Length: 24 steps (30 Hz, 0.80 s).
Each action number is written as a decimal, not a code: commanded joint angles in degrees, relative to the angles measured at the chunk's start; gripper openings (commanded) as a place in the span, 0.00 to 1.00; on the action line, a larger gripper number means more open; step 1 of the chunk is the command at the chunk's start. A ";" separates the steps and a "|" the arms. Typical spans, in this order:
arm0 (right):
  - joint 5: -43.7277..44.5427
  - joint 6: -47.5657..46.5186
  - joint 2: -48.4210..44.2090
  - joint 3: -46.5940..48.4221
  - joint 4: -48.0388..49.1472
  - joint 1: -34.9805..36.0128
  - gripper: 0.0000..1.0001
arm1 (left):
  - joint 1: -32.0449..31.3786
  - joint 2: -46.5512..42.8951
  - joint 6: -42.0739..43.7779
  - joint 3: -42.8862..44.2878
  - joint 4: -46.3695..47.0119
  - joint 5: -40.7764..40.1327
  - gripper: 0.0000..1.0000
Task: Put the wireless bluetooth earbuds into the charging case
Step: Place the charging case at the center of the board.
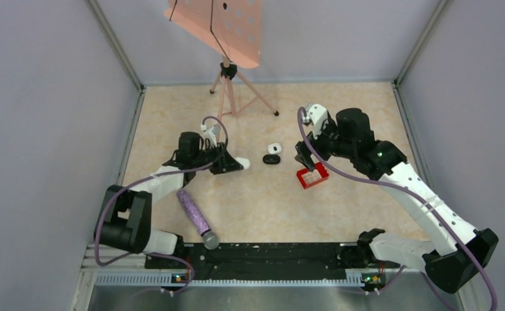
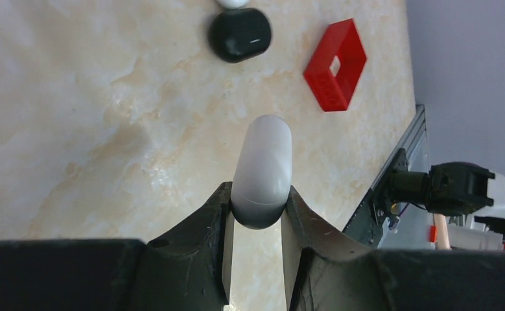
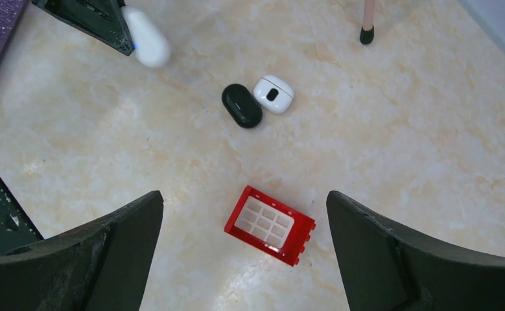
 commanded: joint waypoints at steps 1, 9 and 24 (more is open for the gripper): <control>2.64 1.69 0.24 1.33 -2.58 -1.20 0.95 | -1.54 6.18 -5.14 3.64 1.16 -9.08 0.02; 3.92 -0.15 -1.39 0.70 -3.62 -1.82 0.95 | -6.25 15.96 -7.99 9.03 -0.97 -15.70 0.03; 3.99 -0.95 -0.84 2.10 -3.95 -2.24 0.95 | -15.77 24.76 -9.83 16.37 -1.27 -15.30 0.00</control>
